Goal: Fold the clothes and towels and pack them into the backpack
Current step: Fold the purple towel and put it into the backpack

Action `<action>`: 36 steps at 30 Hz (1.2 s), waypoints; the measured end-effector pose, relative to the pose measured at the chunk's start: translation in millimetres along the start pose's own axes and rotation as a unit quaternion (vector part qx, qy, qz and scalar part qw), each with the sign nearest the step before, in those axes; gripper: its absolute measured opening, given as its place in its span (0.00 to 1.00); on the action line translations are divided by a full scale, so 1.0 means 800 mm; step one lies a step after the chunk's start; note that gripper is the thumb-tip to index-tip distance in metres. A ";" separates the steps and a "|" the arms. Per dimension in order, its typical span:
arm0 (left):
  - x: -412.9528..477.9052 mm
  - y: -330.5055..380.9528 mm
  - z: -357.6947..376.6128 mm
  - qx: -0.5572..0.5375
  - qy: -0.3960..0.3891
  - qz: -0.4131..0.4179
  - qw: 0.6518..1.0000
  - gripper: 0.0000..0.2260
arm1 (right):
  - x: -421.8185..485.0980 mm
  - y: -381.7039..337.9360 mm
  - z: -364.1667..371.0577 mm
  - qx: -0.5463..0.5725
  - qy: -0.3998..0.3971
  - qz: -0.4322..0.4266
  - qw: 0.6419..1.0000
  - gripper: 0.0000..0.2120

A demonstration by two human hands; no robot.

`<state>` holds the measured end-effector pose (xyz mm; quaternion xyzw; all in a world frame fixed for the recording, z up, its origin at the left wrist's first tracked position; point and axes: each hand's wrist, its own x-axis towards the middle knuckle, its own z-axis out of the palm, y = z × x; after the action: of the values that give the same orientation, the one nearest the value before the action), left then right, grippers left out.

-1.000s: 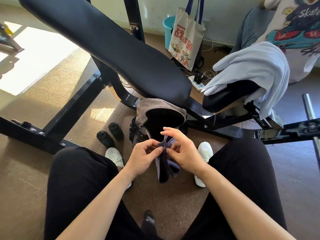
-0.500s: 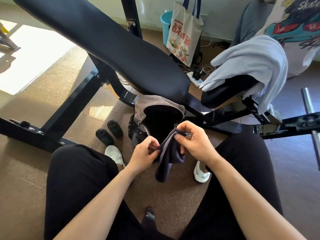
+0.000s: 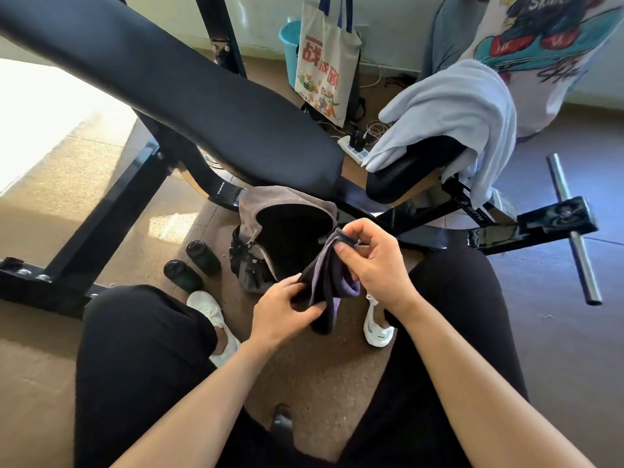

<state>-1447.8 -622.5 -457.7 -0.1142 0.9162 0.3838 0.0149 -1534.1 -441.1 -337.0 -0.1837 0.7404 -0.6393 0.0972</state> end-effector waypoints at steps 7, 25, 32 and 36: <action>0.009 0.000 0.010 0.020 0.048 0.014 0.999 0.07 | -0.003 -0.005 -0.014 0.043 0.051 0.016 0.998 0.03; 0.013 -0.001 0.015 0.072 0.009 -0.076 0.994 0.10 | 0.014 -0.008 -0.036 0.061 0.085 -0.001 0.994 0.05; 0.023 -0.011 -0.010 -0.169 -0.034 -0.265 0.949 0.17 | 0.039 0.029 -0.061 -0.009 0.131 0.050 0.990 0.02; 0.018 -0.030 -0.031 -0.267 -0.048 -0.342 0.900 0.22 | 0.048 0.048 -0.056 -0.037 0.159 0.076 0.984 0.01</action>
<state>-1454.8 -659.1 -459.1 -0.4014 0.6820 0.5906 0.1577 -1591.7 -411.1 -363.7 -0.0265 0.7813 -0.6233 0.0193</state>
